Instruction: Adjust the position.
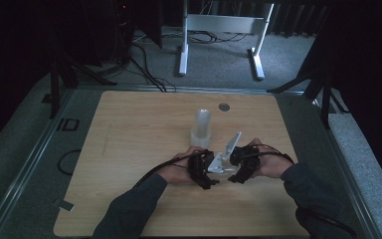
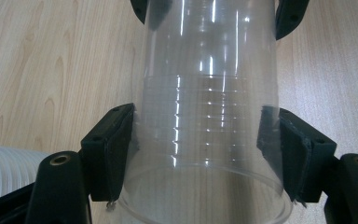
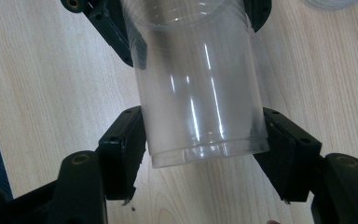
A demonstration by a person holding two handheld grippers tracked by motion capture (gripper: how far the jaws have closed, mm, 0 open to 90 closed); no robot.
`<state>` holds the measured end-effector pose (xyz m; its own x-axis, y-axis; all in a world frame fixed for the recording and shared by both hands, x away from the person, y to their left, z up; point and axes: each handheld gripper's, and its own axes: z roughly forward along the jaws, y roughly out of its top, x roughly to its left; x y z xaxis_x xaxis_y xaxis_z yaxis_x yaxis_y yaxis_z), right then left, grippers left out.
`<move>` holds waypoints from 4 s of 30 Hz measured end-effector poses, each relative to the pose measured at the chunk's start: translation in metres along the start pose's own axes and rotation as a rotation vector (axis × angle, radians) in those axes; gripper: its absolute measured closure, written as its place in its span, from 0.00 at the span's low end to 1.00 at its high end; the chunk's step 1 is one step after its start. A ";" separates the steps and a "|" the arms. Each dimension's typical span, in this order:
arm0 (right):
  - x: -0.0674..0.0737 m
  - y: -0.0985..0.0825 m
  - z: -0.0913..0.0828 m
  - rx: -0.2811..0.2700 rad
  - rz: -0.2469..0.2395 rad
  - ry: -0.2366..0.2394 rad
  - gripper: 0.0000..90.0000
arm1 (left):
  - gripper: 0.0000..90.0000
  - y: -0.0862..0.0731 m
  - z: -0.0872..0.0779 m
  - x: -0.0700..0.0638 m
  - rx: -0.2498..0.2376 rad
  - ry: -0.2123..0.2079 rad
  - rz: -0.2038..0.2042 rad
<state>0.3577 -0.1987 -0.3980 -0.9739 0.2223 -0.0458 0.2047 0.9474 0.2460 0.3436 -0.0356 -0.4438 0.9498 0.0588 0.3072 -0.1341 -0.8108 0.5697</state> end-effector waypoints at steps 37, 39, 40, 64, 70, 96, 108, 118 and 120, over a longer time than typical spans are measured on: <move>-0.005 -0.016 0.005 -0.034 0.055 -0.019 0.46 | 0.20 0.001 -0.009 0.007 -0.108 0.046 -0.130; -0.006 -0.019 0.006 -0.039 0.067 -0.027 0.46 | 0.20 0.001 -0.011 0.009 -0.111 0.051 -0.133; -0.006 -0.019 0.006 -0.039 0.067 -0.027 0.46 | 0.20 0.001 -0.011 0.009 -0.111 0.051 -0.133; -0.023 -0.046 0.012 -0.067 0.301 -0.099 0.46 | 0.27 -0.004 -0.017 0.018 -0.128 0.084 -0.186; -0.026 -0.050 0.013 -0.088 0.365 -0.133 0.46 | 0.28 -0.005 -0.017 0.021 -0.134 0.091 -0.207; -0.032 -0.064 0.015 -0.173 0.583 -0.309 0.46 | 0.29 -0.008 -0.020 0.027 -0.162 0.112 -0.264; -0.030 -0.068 0.022 -0.232 0.683 -0.410 0.46 | 0.29 -0.008 -0.019 0.028 -0.161 0.122 -0.280; -0.028 -0.072 0.026 -0.264 0.746 -0.493 0.46 | 0.29 -0.009 -0.019 0.029 -0.171 0.120 -0.294; -0.026 -0.073 0.026 -0.281 0.767 -0.527 0.46 | 0.29 -0.008 -0.018 0.029 -0.175 0.122 -0.300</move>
<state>0.3709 -0.2672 -0.4400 -0.4031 0.8957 -0.1876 0.6681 0.4282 0.6085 0.3669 -0.0164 -0.4258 0.9151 0.3560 0.1892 0.0889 -0.6361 0.7665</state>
